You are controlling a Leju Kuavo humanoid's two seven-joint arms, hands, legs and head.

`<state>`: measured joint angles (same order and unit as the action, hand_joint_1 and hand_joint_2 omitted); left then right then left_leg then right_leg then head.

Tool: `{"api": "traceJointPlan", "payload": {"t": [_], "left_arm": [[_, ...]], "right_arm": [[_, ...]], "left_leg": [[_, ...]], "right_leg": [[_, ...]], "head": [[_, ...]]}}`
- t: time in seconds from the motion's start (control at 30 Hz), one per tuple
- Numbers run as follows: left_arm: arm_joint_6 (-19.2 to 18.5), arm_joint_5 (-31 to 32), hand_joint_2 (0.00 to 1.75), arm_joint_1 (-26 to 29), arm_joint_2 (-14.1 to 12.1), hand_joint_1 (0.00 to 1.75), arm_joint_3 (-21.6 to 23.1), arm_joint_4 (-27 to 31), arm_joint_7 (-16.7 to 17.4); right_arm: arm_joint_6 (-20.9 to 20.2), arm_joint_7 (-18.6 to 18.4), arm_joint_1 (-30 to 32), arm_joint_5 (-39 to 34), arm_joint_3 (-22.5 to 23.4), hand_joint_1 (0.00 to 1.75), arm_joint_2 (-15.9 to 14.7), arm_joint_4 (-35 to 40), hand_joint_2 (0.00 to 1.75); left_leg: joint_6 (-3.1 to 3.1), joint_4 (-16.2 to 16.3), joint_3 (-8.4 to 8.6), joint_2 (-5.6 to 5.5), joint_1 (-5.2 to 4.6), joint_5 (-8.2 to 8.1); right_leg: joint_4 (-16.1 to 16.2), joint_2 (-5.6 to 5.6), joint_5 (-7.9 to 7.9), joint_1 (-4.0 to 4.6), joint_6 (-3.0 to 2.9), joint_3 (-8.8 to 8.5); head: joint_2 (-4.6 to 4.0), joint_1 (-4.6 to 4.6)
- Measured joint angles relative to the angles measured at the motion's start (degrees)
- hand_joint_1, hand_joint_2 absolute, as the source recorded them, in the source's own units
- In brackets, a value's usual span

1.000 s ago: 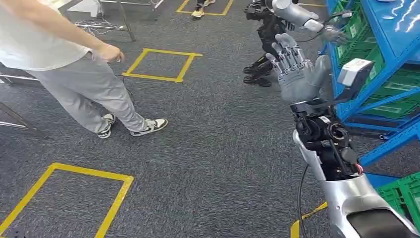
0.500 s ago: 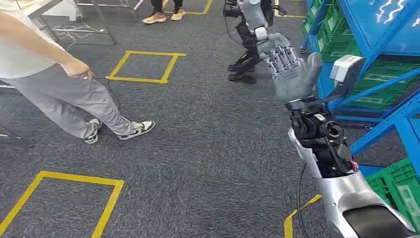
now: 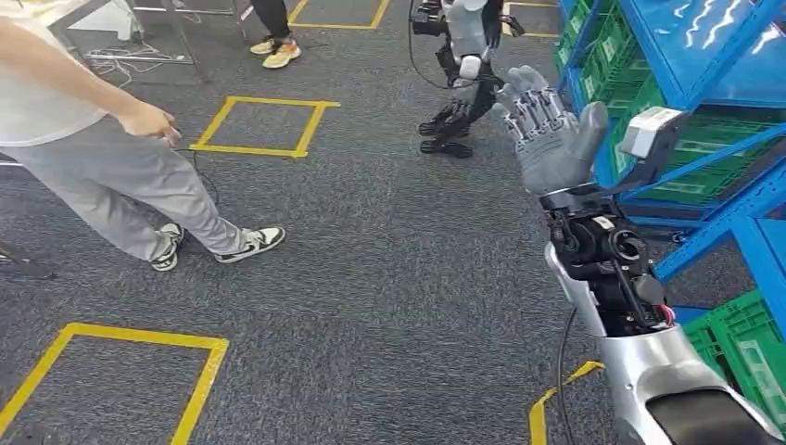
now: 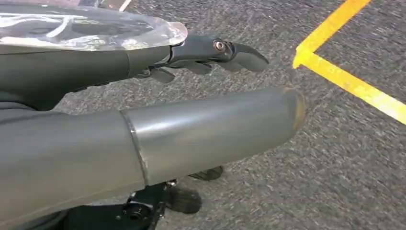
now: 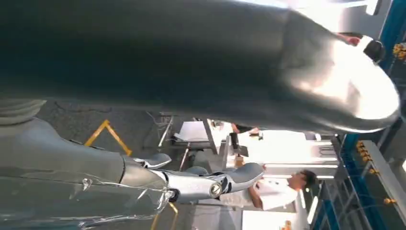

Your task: Take the parts from the cabinet and place them on the table.

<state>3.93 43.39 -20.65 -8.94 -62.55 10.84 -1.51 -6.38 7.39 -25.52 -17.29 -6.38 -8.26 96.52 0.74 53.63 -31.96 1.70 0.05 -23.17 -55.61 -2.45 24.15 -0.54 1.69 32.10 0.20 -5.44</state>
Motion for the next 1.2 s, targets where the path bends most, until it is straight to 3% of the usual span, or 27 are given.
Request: {"api": "traceJointPlan", "payload": {"t": [0.03,0.17,0.2,0.23,0.3,0.33,0.37,0.4,0.47,0.5,0.53,0.6,0.67,0.7,0.73,0.77,0.8,0.83,0.87,0.9,0.93,0.97,1.0,1.03,1.07,1.17,1.2], "left_arm": [[0.0,0.0,0.00,0.0,0.0,0.00,0.0,0.0,0.0],[0.0,0.0,0.00,0.1,-0.1,0.00,0.0,0.0,0.0],[0.0,0.0,0.00,0.0,0.0,0.00,0.0,0.0,0.0],[0.0,0.0,0.00,-0.1,0.0,0.00,0.0,0.0,0.0],[0.0,0.0,0.00,0.0,0.0,0.00,0.0,0.0,0.0],[0.0,0.0,0.00,0.2,0.0,0.00,0.0,0.0,0.0],[0.0,0.0,0.00,0.4,0.1,0.00,0.0,0.0,0.0],[0.0,0.0,0.00,0.5,0.1,0.00,0.0,0.0,0.0],[0.0,0.0,0.00,0.4,0.1,0.00,0.0,0.0,0.0],[0.0,0.0,0.00,0.3,0.0,0.00,0.0,0.0,0.0],[0.0,0.0,0.00,0.1,0.0,0.00,0.0,0.0,0.0],[0.0,0.0,0.00,0.3,0.0,0.00,0.0,0.0,0.0],[0.0,0.0,0.00,0.2,0.0,0.00,0.0,0.0,0.0],[0.0,0.0,0.00,0.0,0.1,0.00,0.0,0.0,0.0],[0.0,0.0,0.00,-0.2,0.1,0.00,0.0,0.0,0.0],[0.0,0.0,0.00,-0.2,0.1,0.00,0.0,0.0,0.0],[0.0,0.0,0.00,-0.1,0.1,0.00,0.0,0.0,0.0],[0.0,0.0,0.00,0.0,0.1,0.00,0.0,0.0,0.0],[0.0,0.1,0.00,0.1,0.1,0.00,0.0,0.0,-0.1],[0.0,0.2,0.00,0.2,0.1,0.00,0.0,0.0,-0.1],[0.0,0.2,0.00,0.2,0.2,0.00,0.0,0.0,-0.3],[0.0,0.3,0.00,0.1,0.3,0.00,0.0,0.0,-0.5],[0.0,0.4,0.00,0.2,0.4,0.00,0.0,0.0,-0.7],[0.0,0.4,0.00,0.2,0.5,0.00,0.0,0.0,-1.0],[0.0,0.5,0.00,0.3,0.5,0.00,0.0,0.0,-1.1],[0.0,0.6,0.00,0.6,0.7,0.00,0.0,0.0,-1.4],[0.0,0.6,0.00,0.5,0.7,0.00,0.0,0.0,-1.4]], "right_arm": [[0.0,0.0,-0.2,0.0,0.0,0.00,0.0,0.0,0.00],[-0.2,0.0,-0.2,-0.2,0.0,0.00,0.0,-0.2,0.00],[-0.2,0.1,-0.3,-0.2,0.0,0.00,0.0,-0.2,0.00],[-0.2,0.1,-0.4,-0.2,0.0,0.00,0.0,-0.2,0.00],[-0.2,0.1,-0.4,-0.3,0.0,0.00,0.0,-0.3,0.00],[-0.2,0.1,-0.4,-0.3,0.0,0.00,0.0,-0.5,0.00],[-0.2,0.1,-0.4,-0.3,0.0,0.00,0.0,-0.6,0.00],[-0.2,0.1,-0.3,-0.3,0.0,0.00,0.0,-0.7,0.00],[-0.2,0.1,-0.4,-0.3,0.0,0.00,0.0,-0.7,0.00],[-0.2,0.1,-0.4,-0.3,0.0,0.00,0.0,-0.7,0.00],[-0.2,0.2,-0.5,-0.4,0.0,0.00,0.0,-0.7,0.00],[-0.2,0.2,-0.6,-0.4,0.0,0.00,0.0,-0.7,0.00],[-0.2,0.2,-0.5,-0.4,0.0,0.00,0.0,-0.7,0.00],[-0.2,0.2,-0.5,-0.4,0.1,0.00,0.0,-0.7,0.00],[-0.2,0.2,-0.6,-0.4,0.1,0.00,0.0,-0.7,0.00],[-0.2,0.2,-0.7,-0.4,0.1,0.00,0.0,-0.8,0.00],[-0.2,0.2,-0.6,-0.4,0.0,0.00,0.0,-0.8,0.00],[-0.2,0.2,-0.4,-0.4,0.0,0.00,0.0,-0.9,0.00],[-0.2,0.2,-0.4,-0.4,0.0,0.00,0.0,-1.1,0.00],[-0.2,0.2,-0.3,-0.4,0.0,0.00,0.0,-1.2,0.00],[-0.2,0.1,-0.3,-0.4,0.0,0.00,0.0,-1.3,0.00],[-0.3,0.0,-0.2,-0.5,0.1,0.00,0.0,-1.2,0.00],[-0.3,-0.2,0.0,-0.7,0.1,0.00,0.0,-1.0,0.00],[-0.3,-0.4,0.3,-0.9,0.2,0.00,0.0,-0.6,0.00],[-0.3,-0.7,0.8,-1.0,0.3,0.00,0.0,0.0,0.00],[-0.3,-1.1,3.2,-1.3,0.9,0.00,-0.3,1.2,0.00],[-0.3,-1.1,3.5,-1.4,0.9,0.00,-0.3,1.7,0.00]], "left_leg": [[-0.26,0.5,-0.32,0.11,-0.38,-0.13],[-1.32,0.5,-0.49,1.57,-0.31,-0.20],[-1.69,1.6,-0.74,0.47,0.01,-1.24],[-1.94,4.6,-2.19,-0.52,0.01,-3.20],[-2.26,15.3,-7.47,-1.28,0.08,-8.07],[-2.29,19.3,-9.56,-1.33,0.09,-9.16],[-2.26,20.6,-10.32,-1.34,0.11,-8.93],[-2.14,18.8,-9.57,-1.36,0.16,-7.40],[-1.80,8.7,-4.27,-2.28,0.38,-2.23],[-1.56,3.4,-1.46,-4.16,0.52,-0.18],[-1.30,0.7,-0.05,-6.63,0.66,-0.74],[-1.14,0.6,-0.22,-5.01,0.32,-0.64],[-0.42,0.2,0.03,-3.69,0.37,-0.39],[-0.03,-0.2,0.21,-2.83,0.71,-0.09],[0.09,-0.3,0.32,-2.39,0.52,-0.10],[0.38,-0.3,0.32,-1.76,0.44,-0.20],[0.44,-0.3,0.31,-1.06,0.30,-0.23],[0.55,-0.2,0.27,-0.37,0.23,-0.31],[0.57,-0.2,0.28,0.36,0.18,-0.35],[0.58,-0.2,0.32,1.01,0.16,-0.39],[0.50,-0.2,0.36,1.65,0.16,-0.47],[0.35,-0.2,0.55,2.34,0.16,-0.61],[0.11,-0.1,0.83,2.93,0.13,-0.82],[-0.24,0.1,0.94,3.36,-0.35,-1.08],[-0.42,0.3,0.88,3.91,-0.43,-1.21],[-0.98,0.2,1.13,6.31,-0.44,-1.34],[-1.48,0.8,1.00,5.62,-0.28,-2.14]], "right_leg": [[1.1,-0.04,0.36,0.50,-0.34,-0.59],[1.2,1.72,-0.38,0.35,-2.05,-0.83],[1.4,1.97,-0.54,0.18,-2.32,-0.84],[1.4,2.30,-0.66,0.17,-2.52,-0.70],[1.4,3.20,-0.83,0.19,-2.86,-0.28],[1.4,3.76,-0.93,0.20,-2.95,-0.10],[1.4,4.32,-1.00,0.20,-2.95,0.04],[1.4,4.93,-1.12,0.19,-2.88,0.09],[1.3,6.25,-1.28,0.19,-2.64,0.08],[1.3,6.78,-1.36,0.16,-2.50,0.08],[1.2,7.28,-1.40,0.47,-2.16,0.51],[1.2,8.53,-1.71,0.05,-1.49,0.87],[1.5,9.93,-2.01,0.02,-0.63,1.12],[0.8,9.09,-1.48,-0.16,-0.57,1.49],[-1.6,6.20,0.30,0.33,-0.38,2.71],[-6.4,4.37,3.01,0.25,-0.25,4.80],[-11.8,3.53,5.42,0.16,-0.09,7.18],[-15.9,3.20,6.85,0.10,0.03,9.01],[-17.8,3.01,6.95,0.04,0.04,9.73],[-16.7,2.86,5.95,-0.03,0.08,9.08],[-13.4,2.59,4.03,-0.04,0.05,7.35],[-7.8,1.80,1.42,-0.02,-0.06,4.38],[-2.4,-0.36,-0.70,0.08,-0.28,1.37],[0.4,-2.33,-0.04,0.84,-0.21,-0.01],[1.2,-1.69,0.09,0.75,-1.08,-0.19],[1.2,0.69,-0.32,0.87,-2.01,-0.38],[1.6,1.42,-0.60,0.41,-2.41,-0.70]], "head": [[0.00,-0.11],[0.00,0.33],[0.00,0.55],[0.00,0.77],[0.00,0.96],[0.00,0.96],[0.00,0.96],[0.00,0.96],[0.00,1.01],[0.00,1.01],[0.00,1.07],[0.00,0.88],[0.00,0.90],[0.00,0.92],[0.00,0.68],[0.00,0.16],[0.00,0.11],[0.00,0.13],[0.00,0.04],[0.00,0.02],[0.00,-0.02],[0.00,-0.11],[0.00,-0.20],[0.00,-0.26],[0.00,-0.07],[0.00,0.18],[0.00,0.15]]}}
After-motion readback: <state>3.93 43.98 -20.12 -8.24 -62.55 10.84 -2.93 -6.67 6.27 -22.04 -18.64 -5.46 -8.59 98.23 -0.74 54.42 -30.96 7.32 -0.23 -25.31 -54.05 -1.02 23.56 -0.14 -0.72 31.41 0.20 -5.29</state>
